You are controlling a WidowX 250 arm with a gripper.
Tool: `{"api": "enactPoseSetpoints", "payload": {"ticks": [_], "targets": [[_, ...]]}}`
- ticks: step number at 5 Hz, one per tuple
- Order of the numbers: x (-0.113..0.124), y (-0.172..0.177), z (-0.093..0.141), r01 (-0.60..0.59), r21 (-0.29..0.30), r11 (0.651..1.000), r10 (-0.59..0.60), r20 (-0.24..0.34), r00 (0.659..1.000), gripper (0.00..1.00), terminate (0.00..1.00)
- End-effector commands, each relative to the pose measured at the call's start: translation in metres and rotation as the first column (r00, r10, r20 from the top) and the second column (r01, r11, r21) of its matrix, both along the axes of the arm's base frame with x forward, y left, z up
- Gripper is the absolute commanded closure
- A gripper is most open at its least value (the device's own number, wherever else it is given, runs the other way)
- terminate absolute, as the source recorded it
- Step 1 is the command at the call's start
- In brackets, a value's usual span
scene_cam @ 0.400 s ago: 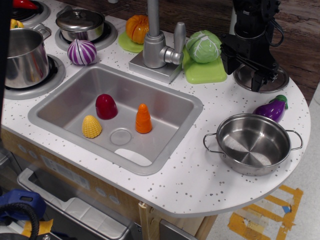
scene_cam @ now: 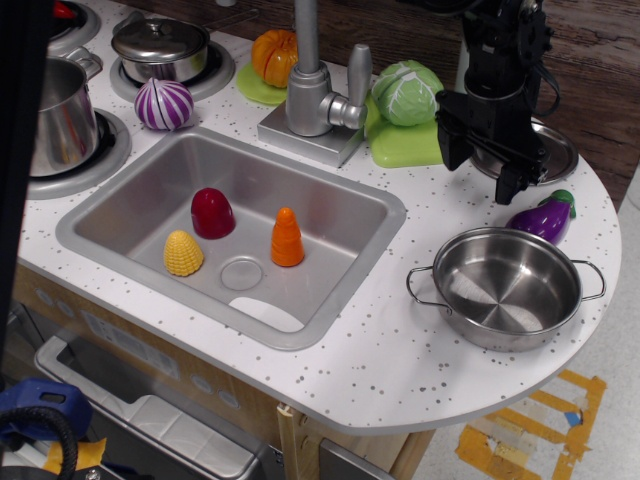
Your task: Put eggplant in pot or pan
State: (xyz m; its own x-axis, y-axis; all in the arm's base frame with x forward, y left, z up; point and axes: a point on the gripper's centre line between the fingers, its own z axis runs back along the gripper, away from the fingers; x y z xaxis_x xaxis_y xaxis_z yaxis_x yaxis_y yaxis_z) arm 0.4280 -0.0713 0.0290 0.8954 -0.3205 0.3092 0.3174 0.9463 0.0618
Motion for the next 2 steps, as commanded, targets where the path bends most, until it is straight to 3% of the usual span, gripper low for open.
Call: {"api": "enactPoseSetpoints", "payload": {"ticks": [1,2], "targets": [[0.012,-0.013,0.026,0.000,-0.020,1.000,0.001,0.047,0.999,0.00,0.00],[0.012,-0.030,0.028,-0.018,-0.065,0.998,0.021,0.036,0.999,0.00,0.00]]}}
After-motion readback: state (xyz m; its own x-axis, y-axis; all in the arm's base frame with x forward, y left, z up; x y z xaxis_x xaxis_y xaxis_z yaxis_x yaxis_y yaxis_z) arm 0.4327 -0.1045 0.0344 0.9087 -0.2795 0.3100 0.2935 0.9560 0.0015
